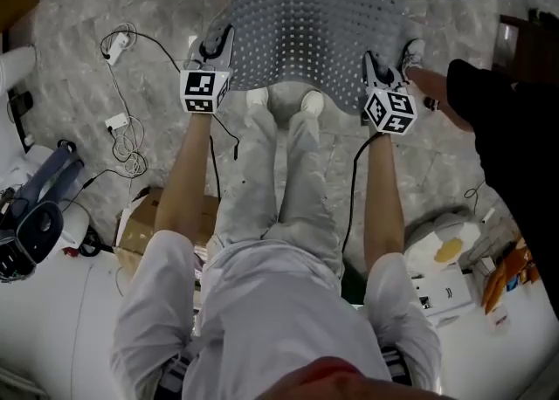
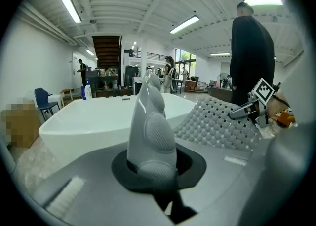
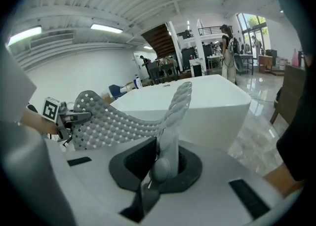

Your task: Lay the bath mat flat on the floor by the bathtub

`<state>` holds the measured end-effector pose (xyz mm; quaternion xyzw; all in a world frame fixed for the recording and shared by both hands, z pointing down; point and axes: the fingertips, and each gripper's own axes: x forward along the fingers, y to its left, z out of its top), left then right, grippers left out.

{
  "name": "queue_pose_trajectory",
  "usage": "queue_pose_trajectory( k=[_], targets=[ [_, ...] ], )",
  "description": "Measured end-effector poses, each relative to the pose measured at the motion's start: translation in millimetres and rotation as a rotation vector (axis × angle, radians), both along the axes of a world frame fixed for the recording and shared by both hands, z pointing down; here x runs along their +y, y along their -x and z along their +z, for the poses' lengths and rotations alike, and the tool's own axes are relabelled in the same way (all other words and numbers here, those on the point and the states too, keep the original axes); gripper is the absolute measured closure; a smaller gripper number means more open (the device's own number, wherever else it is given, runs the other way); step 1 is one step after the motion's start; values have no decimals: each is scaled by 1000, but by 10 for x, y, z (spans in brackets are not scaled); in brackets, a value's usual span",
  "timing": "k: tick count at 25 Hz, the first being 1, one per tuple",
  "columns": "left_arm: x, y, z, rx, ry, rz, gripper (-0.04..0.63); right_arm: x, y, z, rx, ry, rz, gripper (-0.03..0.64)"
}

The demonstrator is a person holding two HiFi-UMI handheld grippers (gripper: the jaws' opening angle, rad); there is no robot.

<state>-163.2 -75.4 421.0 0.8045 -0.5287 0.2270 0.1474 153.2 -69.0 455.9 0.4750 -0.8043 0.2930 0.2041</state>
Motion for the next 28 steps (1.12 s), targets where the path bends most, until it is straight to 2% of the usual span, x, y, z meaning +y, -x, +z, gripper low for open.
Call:
queue_pose_trajectory(
  k=[12,16,20,28],
  targets=[
    [25,-130,1917,-33,172,38,572,172,12,1990,26,159,-11,595],
    [-25,-149,2507,-55,193,63,572,189,92,2579,37,168,-40,595],
    [2,-103,3099,-37,231,30,571,303,217,3158,49,189,-107,595],
    [46,-77,4085,-54,247,30,571,217,298,4203,105,196,-146,595]
  ],
)
